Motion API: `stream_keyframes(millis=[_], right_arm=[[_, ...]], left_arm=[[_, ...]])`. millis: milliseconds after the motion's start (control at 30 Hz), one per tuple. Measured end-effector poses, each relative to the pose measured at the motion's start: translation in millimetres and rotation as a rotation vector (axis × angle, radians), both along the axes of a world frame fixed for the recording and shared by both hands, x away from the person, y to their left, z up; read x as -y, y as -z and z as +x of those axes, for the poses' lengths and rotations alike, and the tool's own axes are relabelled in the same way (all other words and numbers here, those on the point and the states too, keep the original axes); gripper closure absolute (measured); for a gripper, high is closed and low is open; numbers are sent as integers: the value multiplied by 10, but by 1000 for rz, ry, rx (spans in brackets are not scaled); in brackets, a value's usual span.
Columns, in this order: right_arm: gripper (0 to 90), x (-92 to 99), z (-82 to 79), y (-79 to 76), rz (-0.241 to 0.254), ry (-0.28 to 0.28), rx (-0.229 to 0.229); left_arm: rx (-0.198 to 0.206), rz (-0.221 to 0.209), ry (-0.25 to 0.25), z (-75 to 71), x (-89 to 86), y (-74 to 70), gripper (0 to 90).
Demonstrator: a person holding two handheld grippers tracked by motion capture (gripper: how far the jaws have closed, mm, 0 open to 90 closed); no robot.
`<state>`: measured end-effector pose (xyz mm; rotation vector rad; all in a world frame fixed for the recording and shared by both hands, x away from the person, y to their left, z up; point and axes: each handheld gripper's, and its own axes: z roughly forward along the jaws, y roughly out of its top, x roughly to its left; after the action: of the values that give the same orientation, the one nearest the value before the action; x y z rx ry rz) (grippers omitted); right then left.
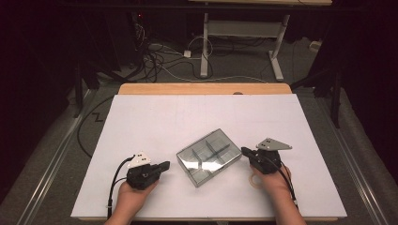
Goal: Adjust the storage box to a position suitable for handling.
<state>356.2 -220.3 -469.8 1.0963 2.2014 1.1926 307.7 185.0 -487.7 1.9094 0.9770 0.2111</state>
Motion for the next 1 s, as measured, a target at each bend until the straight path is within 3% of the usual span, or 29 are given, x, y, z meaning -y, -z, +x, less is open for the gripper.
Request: stream_keyframes(millis=[333, 400, 533, 733, 900, 1000], right_arm=[[900, -119, -350, 11, -15, -60, 3], [900, -176, -489, 17, -11, -86, -1], [900, -245, -634, 14, -9, -109, -3], [900, -435, -879, 9, -8, -176, 7], [900, -574, -972, 27, 2, -228, 13], [900, -567, -958, 29, 9, -225, 15]], left_arm=[[-1, 5, 2, 1, -5, -1, 882], [-2, 5, -5, 0, -18, -2, 882], [5, 25, -21, -19, -65, -10, 881], [-9, 12, -48, -82, -192, -18, 881], [-15, 17, -65, -133, -272, -17, 881], [-21, 33, -52, -143, -262, -2, 881]])
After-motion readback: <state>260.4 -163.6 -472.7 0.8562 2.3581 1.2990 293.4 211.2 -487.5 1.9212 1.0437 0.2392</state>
